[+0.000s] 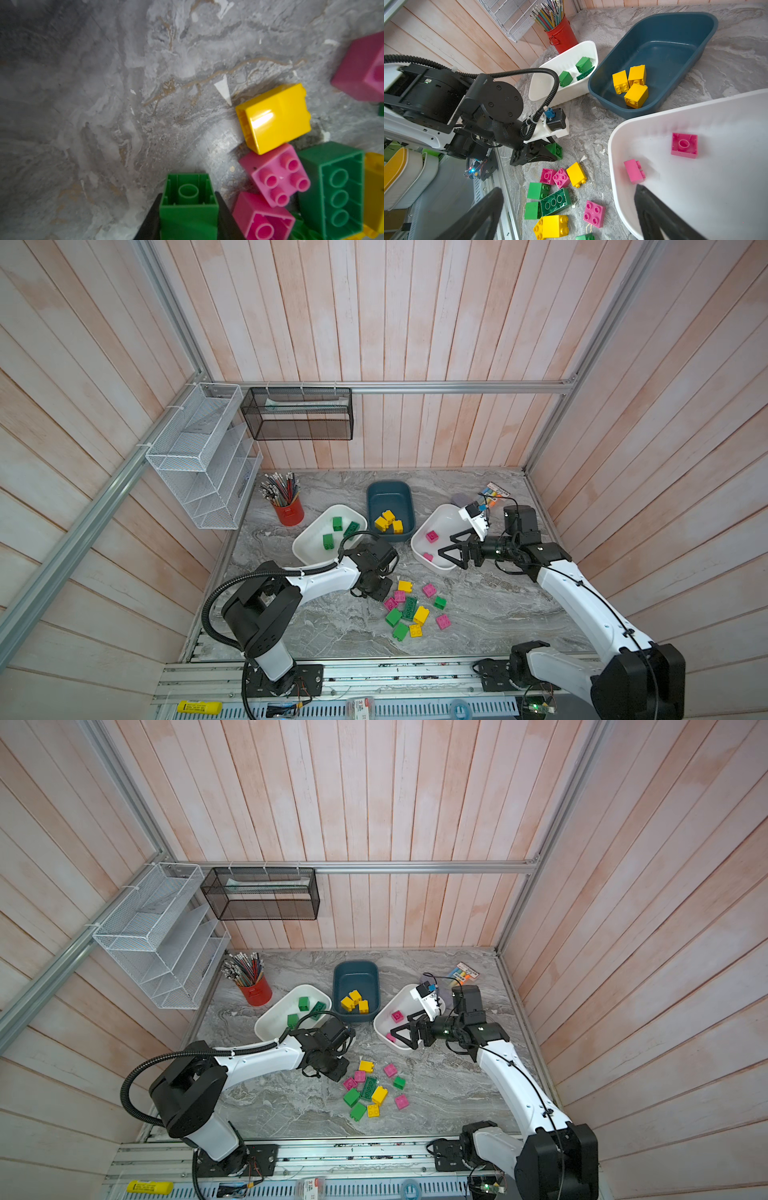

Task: Sort the legos into containers by color
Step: 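Lower the left gripper onto another green brick in the pile and grasp it, then carry the green brick into the small white bin and release it, then grasp a magenta brick in the pile with the right gripper while left holds still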

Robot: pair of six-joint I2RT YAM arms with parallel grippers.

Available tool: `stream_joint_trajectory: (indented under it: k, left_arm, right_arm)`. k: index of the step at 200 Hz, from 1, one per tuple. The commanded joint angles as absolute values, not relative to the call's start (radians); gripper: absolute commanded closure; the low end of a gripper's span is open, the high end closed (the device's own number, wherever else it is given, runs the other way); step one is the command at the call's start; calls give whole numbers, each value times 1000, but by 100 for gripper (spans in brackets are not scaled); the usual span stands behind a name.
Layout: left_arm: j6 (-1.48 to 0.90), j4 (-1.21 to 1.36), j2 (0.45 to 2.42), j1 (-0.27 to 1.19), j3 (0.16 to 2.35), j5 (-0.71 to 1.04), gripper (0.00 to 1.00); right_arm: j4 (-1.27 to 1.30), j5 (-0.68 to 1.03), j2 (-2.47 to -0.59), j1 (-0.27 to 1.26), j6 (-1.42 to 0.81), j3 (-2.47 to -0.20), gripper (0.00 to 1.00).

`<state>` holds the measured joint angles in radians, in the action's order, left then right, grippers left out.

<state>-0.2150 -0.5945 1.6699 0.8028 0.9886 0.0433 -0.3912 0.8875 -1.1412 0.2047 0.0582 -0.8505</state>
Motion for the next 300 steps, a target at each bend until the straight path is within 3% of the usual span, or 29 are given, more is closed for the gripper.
stream_joint_trajectory:
  k: [1, 52, 106, 178, 198, 220, 258, 275, 300]
  left_arm:
    - [-230, -671, 1648, 785, 1082, 34, 73]
    - [-213, -851, 1562, 609, 1287, 21, 71]
    - [-148, -791, 1622, 353, 1314, 9, 70]
    - [-138, -682, 1820, 301, 1327, -14, 68]
    - [-143, -677, 1858, 299, 1344, -41, 58]
    - [-152, -689, 1856, 298, 1356, -43, 34]
    - [-164, -744, 1763, 297, 1375, -32, 20]
    - [-189, -781, 1690, 298, 1378, 20, 1]
    - [-242, -824, 1573, 292, 1359, 130, 0]
  right_arm:
    - [-426, 881, -1154, 194, 85, -871, 2]
    - [-395, 911, -1173, 191, 78, -870, 2]
    - [-359, 917, -1165, 190, 57, -862, 2]
    - [-369, 903, -1161, 190, 55, -871, 2]
    - [-393, 911, -1174, 190, 68, -887, 2]
    - [-408, 918, -1170, 194, 76, -897, 2]
    - [-439, 909, -1162, 225, 89, -890, 2]
    - [-431, 873, -1148, 266, 79, -879, 2]
    - [-385, 840, -1135, 334, 16, -857, 2]
